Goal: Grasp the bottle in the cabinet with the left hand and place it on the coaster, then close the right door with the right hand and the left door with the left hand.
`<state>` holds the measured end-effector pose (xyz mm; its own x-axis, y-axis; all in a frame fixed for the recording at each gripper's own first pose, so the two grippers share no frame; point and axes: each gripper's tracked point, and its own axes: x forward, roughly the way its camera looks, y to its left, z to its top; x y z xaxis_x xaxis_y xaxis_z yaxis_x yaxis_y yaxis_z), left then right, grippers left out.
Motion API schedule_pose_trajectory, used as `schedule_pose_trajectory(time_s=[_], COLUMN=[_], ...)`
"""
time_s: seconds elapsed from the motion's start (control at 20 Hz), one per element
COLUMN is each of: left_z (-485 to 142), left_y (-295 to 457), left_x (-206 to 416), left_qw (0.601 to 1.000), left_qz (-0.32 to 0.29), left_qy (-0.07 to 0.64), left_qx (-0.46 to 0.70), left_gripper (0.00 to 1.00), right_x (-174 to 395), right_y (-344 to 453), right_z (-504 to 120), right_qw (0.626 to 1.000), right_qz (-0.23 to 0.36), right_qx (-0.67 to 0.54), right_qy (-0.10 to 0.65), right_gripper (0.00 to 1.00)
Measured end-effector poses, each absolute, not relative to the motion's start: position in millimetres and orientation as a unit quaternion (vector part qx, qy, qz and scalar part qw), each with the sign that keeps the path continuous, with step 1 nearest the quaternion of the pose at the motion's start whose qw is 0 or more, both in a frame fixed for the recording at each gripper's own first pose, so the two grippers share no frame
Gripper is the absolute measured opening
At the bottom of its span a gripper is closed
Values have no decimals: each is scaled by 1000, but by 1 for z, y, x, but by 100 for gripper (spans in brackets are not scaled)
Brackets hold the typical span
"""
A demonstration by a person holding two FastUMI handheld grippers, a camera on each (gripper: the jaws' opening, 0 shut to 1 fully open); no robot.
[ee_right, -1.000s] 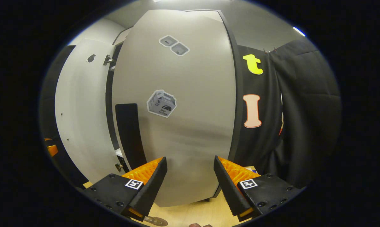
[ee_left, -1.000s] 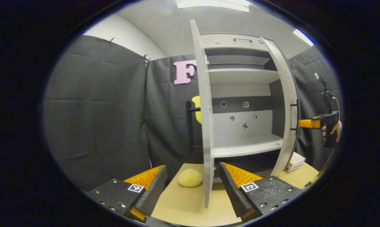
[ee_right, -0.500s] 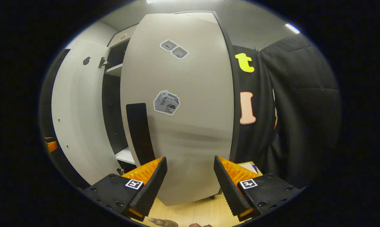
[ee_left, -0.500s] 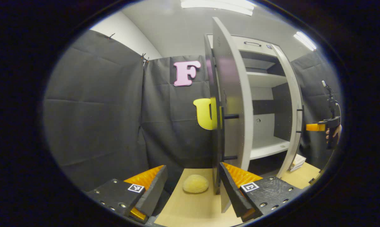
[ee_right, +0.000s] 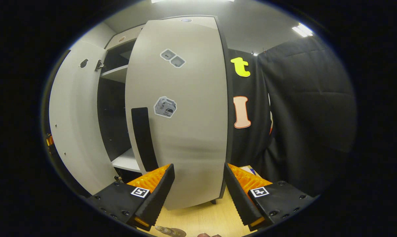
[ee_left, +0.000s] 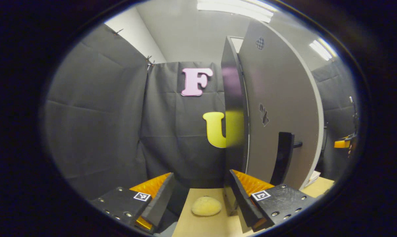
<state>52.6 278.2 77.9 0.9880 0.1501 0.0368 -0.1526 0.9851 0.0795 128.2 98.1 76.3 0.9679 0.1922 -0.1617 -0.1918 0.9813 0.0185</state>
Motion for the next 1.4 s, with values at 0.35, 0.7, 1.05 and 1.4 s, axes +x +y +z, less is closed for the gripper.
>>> schedule_pose_trajectory(time_s=[0.35, 0.7, 1.05, 1.4], left_z=[64, 71, 70, 72], left_y=[264, 247, 211, 183], left_x=[88, 97, 89, 80], left_qw=[999, 999, 999, 999], left_qz=[26, 28, 27, 47], left_qy=[-10, -4, 5, 5], left_qx=[21, 38, 24, 23], left_gripper=[94, 94, 94, 86], right_x=[108, 107, 103, 104], right_y=[72, 52, 32, -1], right_z=[69, 63, 52, 50], right_qw=[995, 995, 994, 993], right_qz=[55, 37, 42, 49], right_qx=[5, 10, 28, 35], right_qy=[88, 88, 97, 97], right_gripper=[92, 92, 92, 96])
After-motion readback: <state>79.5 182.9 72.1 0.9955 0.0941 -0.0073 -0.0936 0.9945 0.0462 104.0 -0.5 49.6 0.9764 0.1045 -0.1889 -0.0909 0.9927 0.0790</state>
